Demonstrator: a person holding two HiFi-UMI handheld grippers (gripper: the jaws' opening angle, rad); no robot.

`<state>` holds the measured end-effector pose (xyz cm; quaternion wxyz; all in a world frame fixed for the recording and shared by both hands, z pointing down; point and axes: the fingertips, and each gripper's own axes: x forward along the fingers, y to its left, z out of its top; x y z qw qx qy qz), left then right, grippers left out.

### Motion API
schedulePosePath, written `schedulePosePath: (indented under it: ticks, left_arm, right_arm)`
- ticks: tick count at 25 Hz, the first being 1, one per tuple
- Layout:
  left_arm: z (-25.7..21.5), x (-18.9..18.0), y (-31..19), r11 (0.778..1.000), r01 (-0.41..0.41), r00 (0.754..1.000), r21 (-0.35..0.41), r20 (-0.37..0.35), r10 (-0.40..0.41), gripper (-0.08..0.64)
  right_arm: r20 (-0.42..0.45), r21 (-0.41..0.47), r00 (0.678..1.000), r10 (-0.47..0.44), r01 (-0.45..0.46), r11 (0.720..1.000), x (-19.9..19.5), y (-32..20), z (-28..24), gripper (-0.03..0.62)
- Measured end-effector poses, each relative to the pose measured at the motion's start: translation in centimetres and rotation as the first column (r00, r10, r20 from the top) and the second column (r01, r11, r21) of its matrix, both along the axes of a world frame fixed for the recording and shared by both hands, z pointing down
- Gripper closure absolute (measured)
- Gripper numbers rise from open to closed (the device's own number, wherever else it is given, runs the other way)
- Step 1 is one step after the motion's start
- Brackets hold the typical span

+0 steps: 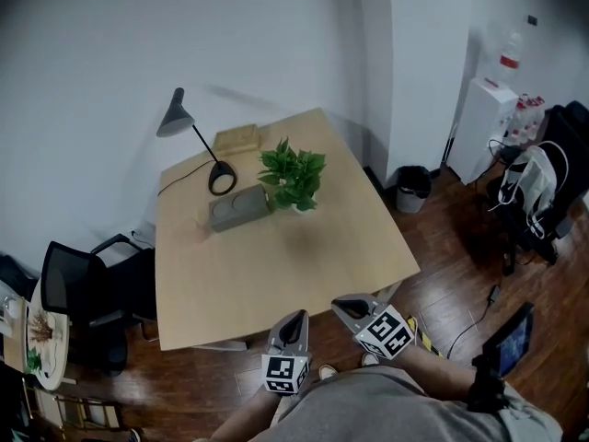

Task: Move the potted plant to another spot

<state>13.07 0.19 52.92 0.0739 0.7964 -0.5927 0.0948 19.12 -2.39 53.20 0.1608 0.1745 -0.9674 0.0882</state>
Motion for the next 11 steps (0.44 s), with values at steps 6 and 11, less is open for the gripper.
schedulePosePath:
  ticks: [6,11]
  left_arm:
    - [-0.06,-0.23,0.14,1.0,0.023,1.0,0.005,-0.005,-0.023,0.56]
    - [-0.44,-0.41,0.19,0.999,0.033,0.999,0.017,-0.005,-0.033,0.56]
  right_arm:
    - [0.007,0.002,1.0,-0.007,0.007,1.0,-0.17,-0.19,0.03,0.588]
    - [0.017,0.008,1.0,-0.006,0.006,1.0,-0.42,-0.23,-0.34,0.588]
